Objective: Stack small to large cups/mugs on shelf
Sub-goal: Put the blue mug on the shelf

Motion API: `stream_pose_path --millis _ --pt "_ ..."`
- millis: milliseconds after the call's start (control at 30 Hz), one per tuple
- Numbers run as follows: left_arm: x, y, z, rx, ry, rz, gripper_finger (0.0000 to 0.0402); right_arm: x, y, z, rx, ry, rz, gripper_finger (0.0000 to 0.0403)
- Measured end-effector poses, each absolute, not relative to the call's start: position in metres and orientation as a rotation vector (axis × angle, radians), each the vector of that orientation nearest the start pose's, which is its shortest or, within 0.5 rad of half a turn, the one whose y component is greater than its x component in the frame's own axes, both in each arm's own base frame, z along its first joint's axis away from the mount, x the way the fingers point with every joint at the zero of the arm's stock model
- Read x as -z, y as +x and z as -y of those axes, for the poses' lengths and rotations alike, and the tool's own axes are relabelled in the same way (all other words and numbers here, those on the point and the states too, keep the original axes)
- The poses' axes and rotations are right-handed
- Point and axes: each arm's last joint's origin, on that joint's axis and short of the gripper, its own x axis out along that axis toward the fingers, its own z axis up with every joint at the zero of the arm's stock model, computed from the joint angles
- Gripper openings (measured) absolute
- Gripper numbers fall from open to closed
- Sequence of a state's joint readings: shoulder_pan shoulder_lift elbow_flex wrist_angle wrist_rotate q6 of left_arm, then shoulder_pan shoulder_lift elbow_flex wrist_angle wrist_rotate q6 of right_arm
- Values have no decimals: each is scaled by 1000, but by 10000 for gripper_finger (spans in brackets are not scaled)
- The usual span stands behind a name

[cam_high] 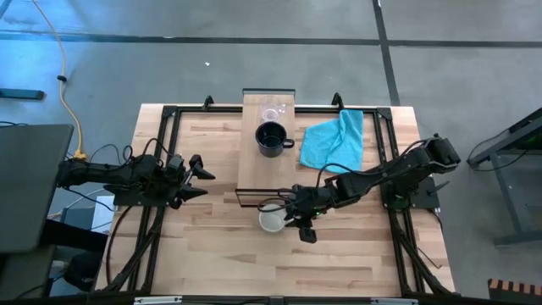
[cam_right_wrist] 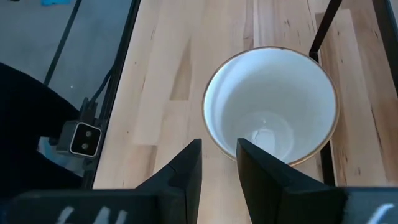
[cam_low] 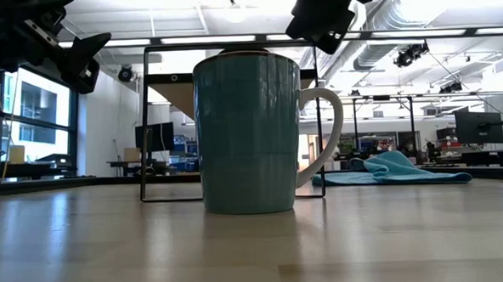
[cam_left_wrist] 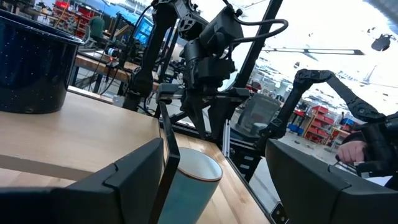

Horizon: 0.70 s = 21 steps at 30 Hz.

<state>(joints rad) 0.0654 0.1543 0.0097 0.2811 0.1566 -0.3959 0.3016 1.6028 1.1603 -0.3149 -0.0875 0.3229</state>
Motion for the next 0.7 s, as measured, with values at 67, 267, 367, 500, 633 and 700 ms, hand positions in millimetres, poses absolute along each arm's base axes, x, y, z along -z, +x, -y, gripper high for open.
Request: stream_pose_path --millis 67,267,367,500,633,700 --pt "-181 106 -2 117 -378 116 271 -250 330 -105 -239 234 -808 89" --pt "-181 106 -2 117 -378 116 271 -255 331 -111 -275 213 -750 89" --pt "-181 106 -2 117 -378 116 271 -257 333 -114 -297 193 -712 89" --pt "-181 106 -2 117 -378 116 271 -258 333 -114 -306 162 -699 89" --pt "-181 106 -2 117 -378 115 271 -267 336 -111 -364 -24 -674 89" --pt "-181 106 -2 116 -378 113 271 -277 337 -107 -384 -114 -677 89"
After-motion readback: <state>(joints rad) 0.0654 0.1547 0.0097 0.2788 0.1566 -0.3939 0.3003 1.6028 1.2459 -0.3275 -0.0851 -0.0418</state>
